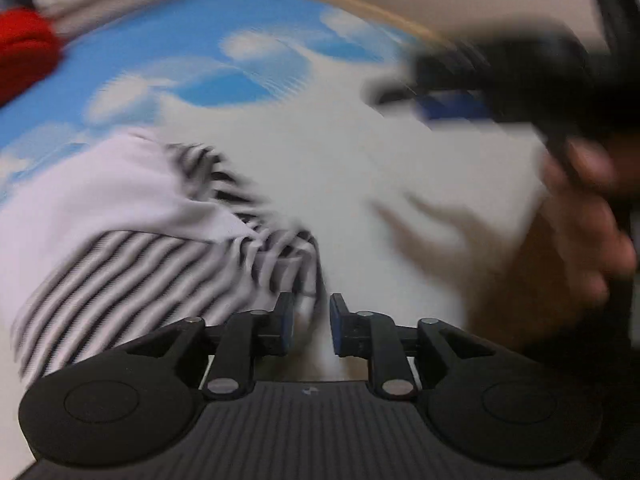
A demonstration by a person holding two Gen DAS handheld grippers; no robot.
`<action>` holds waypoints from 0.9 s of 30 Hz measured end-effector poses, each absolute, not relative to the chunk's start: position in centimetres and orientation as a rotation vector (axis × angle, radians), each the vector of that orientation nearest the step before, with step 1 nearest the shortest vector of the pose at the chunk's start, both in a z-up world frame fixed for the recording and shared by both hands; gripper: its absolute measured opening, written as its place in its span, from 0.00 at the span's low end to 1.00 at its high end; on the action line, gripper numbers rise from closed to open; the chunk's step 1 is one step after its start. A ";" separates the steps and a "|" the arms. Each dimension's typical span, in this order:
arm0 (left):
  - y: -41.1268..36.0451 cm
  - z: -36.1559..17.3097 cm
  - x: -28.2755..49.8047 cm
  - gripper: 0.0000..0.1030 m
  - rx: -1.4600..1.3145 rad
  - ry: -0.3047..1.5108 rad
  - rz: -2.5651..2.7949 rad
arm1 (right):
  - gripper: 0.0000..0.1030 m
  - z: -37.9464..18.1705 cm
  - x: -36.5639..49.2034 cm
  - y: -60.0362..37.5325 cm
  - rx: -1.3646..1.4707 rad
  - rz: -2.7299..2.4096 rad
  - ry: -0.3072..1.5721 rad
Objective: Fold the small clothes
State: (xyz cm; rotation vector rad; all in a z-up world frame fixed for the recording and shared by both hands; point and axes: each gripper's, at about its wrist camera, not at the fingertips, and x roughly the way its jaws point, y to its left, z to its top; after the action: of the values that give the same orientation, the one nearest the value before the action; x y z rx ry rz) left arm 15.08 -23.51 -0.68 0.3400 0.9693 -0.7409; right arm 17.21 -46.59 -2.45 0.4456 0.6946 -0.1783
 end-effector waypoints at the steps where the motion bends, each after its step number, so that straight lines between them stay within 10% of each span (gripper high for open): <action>1: -23.3 -0.1 14.8 0.27 0.319 0.953 -0.763 | 0.51 -2.6 17.3 -46.9 0.463 -0.179 0.697; 21: -2.5 5.7 19.6 0.34 -0.001 0.949 -0.166 | 0.50 -5.5 23.8 -35.2 0.243 0.200 0.945; 24: -3.6 5.9 19.8 0.35 0.018 0.918 -0.186 | 0.02 -5.7 23.3 -34.6 0.159 0.204 0.946; 27: -3.9 4.5 20.9 0.35 -0.059 0.996 -0.204 | 0.02 -4.4 21.7 -35.3 0.180 0.232 0.847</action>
State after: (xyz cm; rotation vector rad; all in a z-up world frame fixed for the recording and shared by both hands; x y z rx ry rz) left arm 20.90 -3.93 4.47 -0.0588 0.9960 -0.2043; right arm 21.75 -35.33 -4.44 0.1795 0.8471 0.2322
